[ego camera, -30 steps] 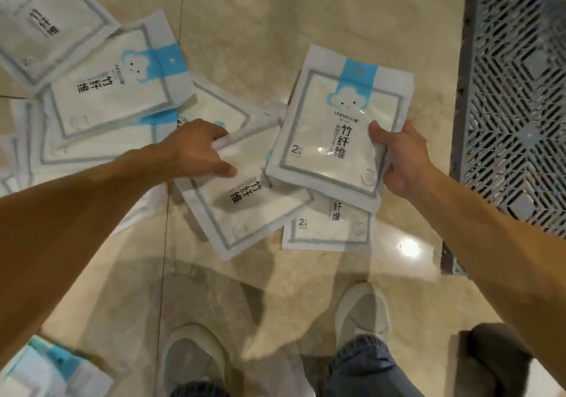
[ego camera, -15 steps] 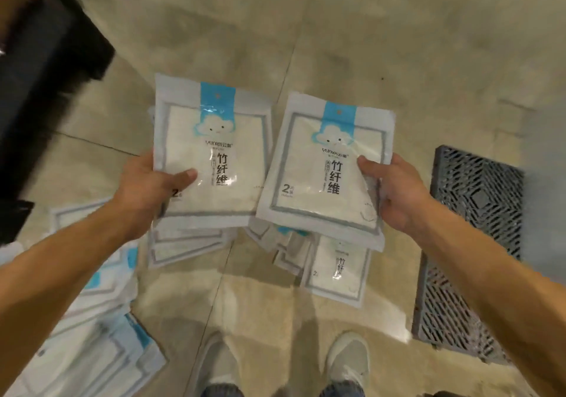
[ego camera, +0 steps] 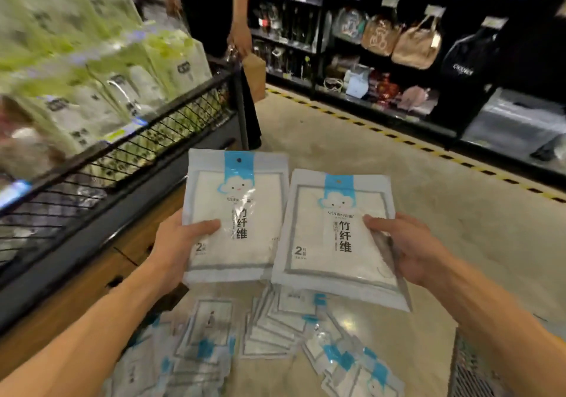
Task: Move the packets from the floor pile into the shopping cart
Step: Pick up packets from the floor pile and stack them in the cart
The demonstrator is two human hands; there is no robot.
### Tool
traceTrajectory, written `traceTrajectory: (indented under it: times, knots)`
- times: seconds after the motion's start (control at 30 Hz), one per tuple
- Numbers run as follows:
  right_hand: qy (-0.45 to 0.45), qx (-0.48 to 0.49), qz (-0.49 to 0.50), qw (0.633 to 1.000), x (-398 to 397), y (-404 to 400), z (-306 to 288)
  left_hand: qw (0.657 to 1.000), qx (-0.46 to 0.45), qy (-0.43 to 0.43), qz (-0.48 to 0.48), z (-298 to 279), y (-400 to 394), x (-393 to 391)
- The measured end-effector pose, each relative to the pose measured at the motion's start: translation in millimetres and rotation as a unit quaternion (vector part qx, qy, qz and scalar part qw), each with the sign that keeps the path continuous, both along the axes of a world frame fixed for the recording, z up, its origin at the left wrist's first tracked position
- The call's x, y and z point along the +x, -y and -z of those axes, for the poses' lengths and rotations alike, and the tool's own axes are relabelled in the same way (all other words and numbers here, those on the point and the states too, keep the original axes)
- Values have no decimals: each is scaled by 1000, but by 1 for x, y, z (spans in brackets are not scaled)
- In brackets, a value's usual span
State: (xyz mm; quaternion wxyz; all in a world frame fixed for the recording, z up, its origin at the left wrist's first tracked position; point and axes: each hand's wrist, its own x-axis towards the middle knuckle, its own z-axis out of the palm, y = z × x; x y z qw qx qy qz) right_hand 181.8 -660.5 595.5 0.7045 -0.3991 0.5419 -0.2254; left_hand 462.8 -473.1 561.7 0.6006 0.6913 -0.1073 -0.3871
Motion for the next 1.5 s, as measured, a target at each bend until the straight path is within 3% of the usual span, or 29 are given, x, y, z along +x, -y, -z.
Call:
traceTrajectory:
  times: [0.23, 0.57, 0.93, 1.2, 1.33, 1.5]
  knots:
    - [18, -2, -72, 997, 65, -74, -164, 994, -37, 56, -81, -170, -118, 36]
    - [100, -62, -265, 957, 115, -176, -286, 958, -75, 115, -250, -317, -297, -13]
    - [155, -54, -512, 843, 131, -317, -318, 881, -49, 80, -463, -341, -481, -190]
    - [166, -19, -625, 762, 121, -461, -316, 813, -19, 94, -574, -354, -604, -296]
    - [166, -7, -656, 736, 111, -526, -318, 788, -15, 103, -607, -350, -661, -323]
    - [166, -5, -659, 734, 106, -603, -308, 776, -19, 96, -623, -338, -740, -340]
